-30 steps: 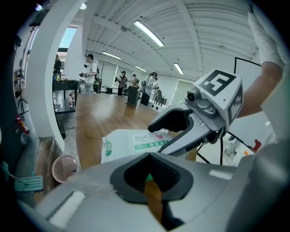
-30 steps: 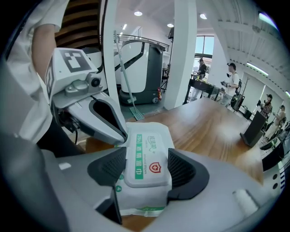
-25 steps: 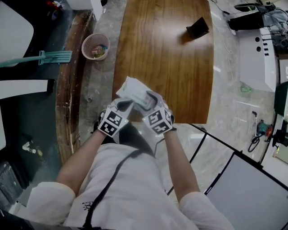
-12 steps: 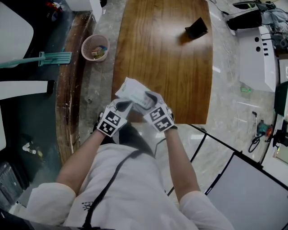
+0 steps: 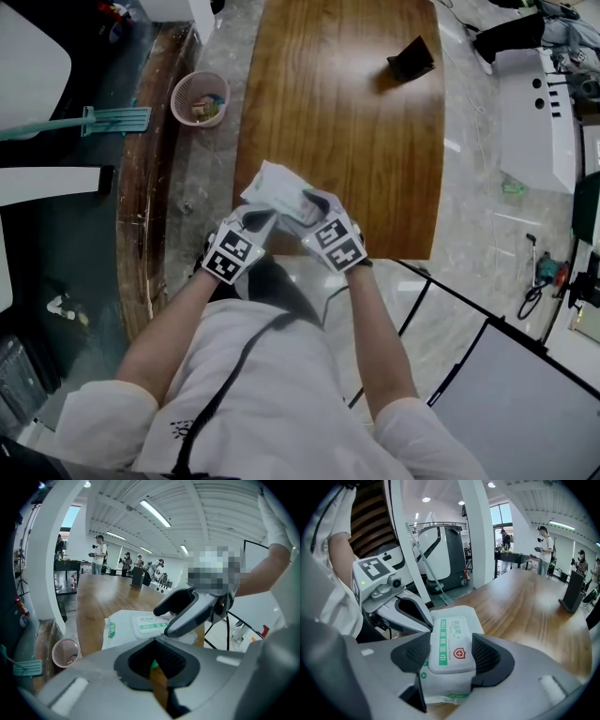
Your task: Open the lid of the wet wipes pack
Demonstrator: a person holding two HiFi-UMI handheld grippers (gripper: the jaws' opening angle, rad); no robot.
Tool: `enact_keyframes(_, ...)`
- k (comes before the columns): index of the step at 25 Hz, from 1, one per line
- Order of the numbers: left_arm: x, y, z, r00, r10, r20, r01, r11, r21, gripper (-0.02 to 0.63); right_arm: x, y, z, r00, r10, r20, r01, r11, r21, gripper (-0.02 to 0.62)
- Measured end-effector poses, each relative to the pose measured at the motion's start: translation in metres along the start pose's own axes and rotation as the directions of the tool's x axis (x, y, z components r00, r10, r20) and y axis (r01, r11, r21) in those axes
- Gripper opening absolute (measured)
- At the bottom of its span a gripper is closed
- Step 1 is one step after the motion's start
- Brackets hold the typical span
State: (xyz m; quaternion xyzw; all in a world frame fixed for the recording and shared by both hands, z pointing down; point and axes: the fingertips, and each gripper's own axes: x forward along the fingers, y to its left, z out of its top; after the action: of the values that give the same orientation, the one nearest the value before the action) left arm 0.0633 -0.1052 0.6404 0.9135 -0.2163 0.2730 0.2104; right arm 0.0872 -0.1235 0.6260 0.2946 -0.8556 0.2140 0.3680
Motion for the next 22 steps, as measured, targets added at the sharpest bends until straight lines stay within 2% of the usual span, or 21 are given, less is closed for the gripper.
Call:
enact_keyframes(12,0.0005,0.0003,0.0009,1.0,-0.014,0.009,0.014,1.0,-0.003,0.005,0.0008,-0.0027,-0.0035,0.997,0.07,-0.036,-0.068,0.996,0.059,0.282)
enact_keyframes(17,0.0003,0.0,-0.0007,1.0,-0.016,0.001,0.016,1.0,-0.007,0.005,-0.0025,-0.0024,0.0009,0.992,0.127,-0.002,-0.126,0.984,0.124,0.281)
enact_keyframes(22,0.0002,0.0005,-0.001,1.0,-0.012,-0.006,0.012,1.0,-0.025,0.005,-0.0033,-0.0023,0.0017,0.994,0.105,-0.004,-0.104,0.99,0.093,0.285)
